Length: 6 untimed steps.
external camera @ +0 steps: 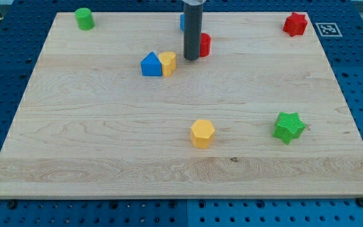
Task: Push the yellow heart to the center left
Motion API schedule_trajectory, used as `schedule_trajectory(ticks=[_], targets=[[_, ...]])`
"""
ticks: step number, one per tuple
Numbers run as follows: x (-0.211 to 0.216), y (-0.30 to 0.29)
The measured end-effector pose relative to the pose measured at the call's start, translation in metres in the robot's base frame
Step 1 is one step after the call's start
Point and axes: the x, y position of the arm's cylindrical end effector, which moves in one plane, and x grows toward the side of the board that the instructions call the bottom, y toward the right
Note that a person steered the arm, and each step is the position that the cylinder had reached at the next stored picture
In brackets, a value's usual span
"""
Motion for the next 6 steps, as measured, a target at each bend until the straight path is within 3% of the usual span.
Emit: schedule_trajectory(ticks=[1, 2, 4, 6], targets=[[0.000, -0.045], [0.026, -0.049], [0.070, -0.030], [0.093, 0.048]])
